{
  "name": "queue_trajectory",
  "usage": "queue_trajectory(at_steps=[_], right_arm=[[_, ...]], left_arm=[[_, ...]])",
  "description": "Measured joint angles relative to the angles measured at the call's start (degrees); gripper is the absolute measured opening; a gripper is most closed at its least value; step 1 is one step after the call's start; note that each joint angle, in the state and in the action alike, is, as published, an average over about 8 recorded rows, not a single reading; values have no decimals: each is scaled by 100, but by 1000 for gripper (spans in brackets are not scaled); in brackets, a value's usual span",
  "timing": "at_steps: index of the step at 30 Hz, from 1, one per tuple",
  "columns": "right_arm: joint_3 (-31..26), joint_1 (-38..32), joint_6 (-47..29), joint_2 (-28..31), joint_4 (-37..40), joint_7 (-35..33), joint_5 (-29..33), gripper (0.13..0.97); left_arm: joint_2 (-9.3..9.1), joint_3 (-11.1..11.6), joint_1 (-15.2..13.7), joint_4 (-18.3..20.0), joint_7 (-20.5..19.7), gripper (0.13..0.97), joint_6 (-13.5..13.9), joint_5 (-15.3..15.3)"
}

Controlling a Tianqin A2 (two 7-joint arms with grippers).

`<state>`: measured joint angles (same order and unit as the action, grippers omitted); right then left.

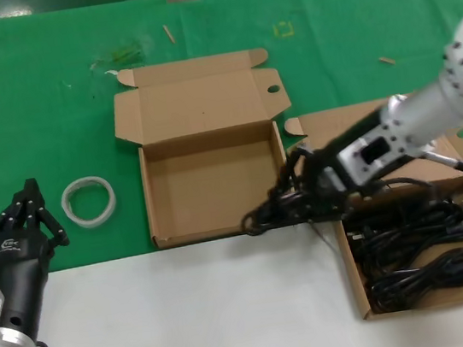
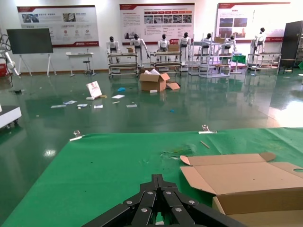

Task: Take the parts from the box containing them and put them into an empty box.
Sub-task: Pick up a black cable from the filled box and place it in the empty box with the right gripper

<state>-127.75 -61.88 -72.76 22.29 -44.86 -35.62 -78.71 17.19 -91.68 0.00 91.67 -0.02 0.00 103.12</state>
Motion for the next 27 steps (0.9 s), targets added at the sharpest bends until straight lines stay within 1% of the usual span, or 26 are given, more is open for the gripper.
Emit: queue_trajectory(at_steps=[5, 10, 15, 17, 20, 27], right_arm=[[-55, -419, 287, -676, 1062, -352, 69, 239], [-19, -868, 634, -1340, 2286, -823, 94, 239], [-26, -1236, 1055, -1875, 3311, -1231, 10, 239], [-119, -1317, 1211, -2009, 3533, -1308, -98, 239], [-385, -1371, 1409, -2127, 3670, -1328, -354, 239], [-1358, -1367, 1753, -2211, 3581, -1200, -1222, 239]], left_arm=[[0, 0, 0, 0, 0, 140, 0, -1], [0, 0, 0, 0, 0, 140, 0, -1], [0, 0, 0, 0, 0, 140, 0, 0], [0, 0, 0, 0, 0, 140, 0, 0], [0, 0, 0, 0, 0, 140, 0, 0], [0, 0, 0, 0, 0, 140, 0, 0]])
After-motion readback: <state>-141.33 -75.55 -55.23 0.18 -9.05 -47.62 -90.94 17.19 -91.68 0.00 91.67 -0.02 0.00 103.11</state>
